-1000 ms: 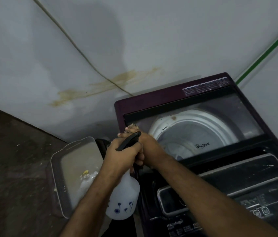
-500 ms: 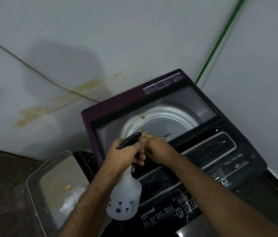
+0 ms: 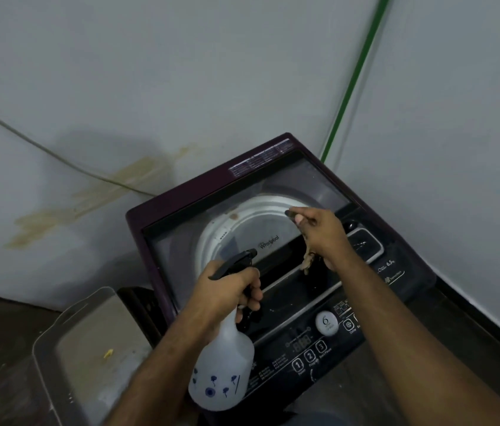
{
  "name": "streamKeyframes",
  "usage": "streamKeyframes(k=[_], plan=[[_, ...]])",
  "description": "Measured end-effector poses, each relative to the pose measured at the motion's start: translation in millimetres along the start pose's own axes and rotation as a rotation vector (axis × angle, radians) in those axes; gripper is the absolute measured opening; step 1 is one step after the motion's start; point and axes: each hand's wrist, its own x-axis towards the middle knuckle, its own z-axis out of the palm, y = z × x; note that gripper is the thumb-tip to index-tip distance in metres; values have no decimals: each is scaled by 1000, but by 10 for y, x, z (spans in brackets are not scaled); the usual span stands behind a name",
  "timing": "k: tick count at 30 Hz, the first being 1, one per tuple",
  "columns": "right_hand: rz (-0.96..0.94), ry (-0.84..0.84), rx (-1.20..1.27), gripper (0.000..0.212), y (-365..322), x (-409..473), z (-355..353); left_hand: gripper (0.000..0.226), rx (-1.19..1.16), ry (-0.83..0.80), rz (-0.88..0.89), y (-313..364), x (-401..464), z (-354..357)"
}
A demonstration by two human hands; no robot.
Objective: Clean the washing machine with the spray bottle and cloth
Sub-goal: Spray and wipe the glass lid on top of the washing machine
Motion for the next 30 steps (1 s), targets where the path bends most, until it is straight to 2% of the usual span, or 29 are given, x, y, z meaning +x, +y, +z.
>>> streamKeyframes(k=[2, 6, 9, 13, 16, 24, 28, 30], plan=[[46, 45, 163, 26, -64, -172, 21, 19, 4, 8, 13, -43, -64, -71], [162, 122, 270, 18, -148, -593, 168, 16, 23, 3, 43, -185, -163, -243], [318, 175, 477, 24, -88, -904, 297, 16, 27, -9, 65, -324, -279, -424], [537, 110, 853, 33, -96, -1246, 462, 15, 32, -12, 74, -539, -440, -610], [570, 52, 979, 38, -113, -1433, 628, 17, 2, -15, 57, -713, -561, -742], [512, 118, 806, 12, -122, -1768, 1027, 21, 39, -1, 15, -1270, -758, -976], [480, 147, 721, 20, -106, -1882, 1093, 20, 50, -2, 14, -1512, -807, -1002], [458, 177, 707, 17, -117, -1930, 1096, 20, 57, 0, 25, -1589, -807, -967]])
